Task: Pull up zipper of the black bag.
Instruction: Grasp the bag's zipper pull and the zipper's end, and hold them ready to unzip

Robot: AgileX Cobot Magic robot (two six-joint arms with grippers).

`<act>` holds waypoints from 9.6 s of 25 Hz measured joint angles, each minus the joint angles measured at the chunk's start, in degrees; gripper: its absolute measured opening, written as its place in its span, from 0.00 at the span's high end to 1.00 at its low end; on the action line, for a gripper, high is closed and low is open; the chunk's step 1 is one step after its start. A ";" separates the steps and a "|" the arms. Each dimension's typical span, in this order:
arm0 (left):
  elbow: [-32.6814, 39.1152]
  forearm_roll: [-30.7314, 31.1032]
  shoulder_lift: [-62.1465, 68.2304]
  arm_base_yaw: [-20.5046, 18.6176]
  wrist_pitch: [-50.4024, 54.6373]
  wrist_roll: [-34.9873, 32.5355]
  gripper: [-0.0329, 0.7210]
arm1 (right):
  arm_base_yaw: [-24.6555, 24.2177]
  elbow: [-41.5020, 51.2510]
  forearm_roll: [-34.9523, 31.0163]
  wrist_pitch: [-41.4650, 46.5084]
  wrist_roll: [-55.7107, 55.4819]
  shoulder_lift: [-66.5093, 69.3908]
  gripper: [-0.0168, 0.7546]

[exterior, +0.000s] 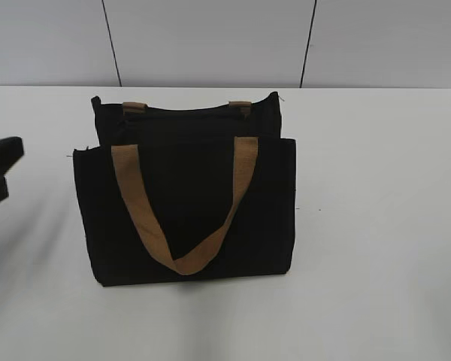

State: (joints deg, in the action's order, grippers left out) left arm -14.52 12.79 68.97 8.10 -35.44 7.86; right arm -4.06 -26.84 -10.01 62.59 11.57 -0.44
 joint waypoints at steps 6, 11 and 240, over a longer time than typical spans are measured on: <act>-2.12 27.79 14.29 -4.89 -10.28 13.63 0.52 | -0.02 0.00 -0.84 0.00 0.00 0.00 0.22; -8.59 46.83 24.50 -6.07 -11.41 16.04 0.53 | -0.02 0.00 -1.17 0.00 0.00 0.00 0.22; -25.15 86.68 8.31 -6.13 1.31 83.67 0.93 | 52.40 -52.24 -10.90 -45.40 -10.08 100.92 1.00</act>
State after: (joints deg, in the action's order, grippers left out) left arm -39.67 99.48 77.28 1.97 -34.13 91.53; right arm 48.34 -79.07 -20.91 17.19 1.49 100.49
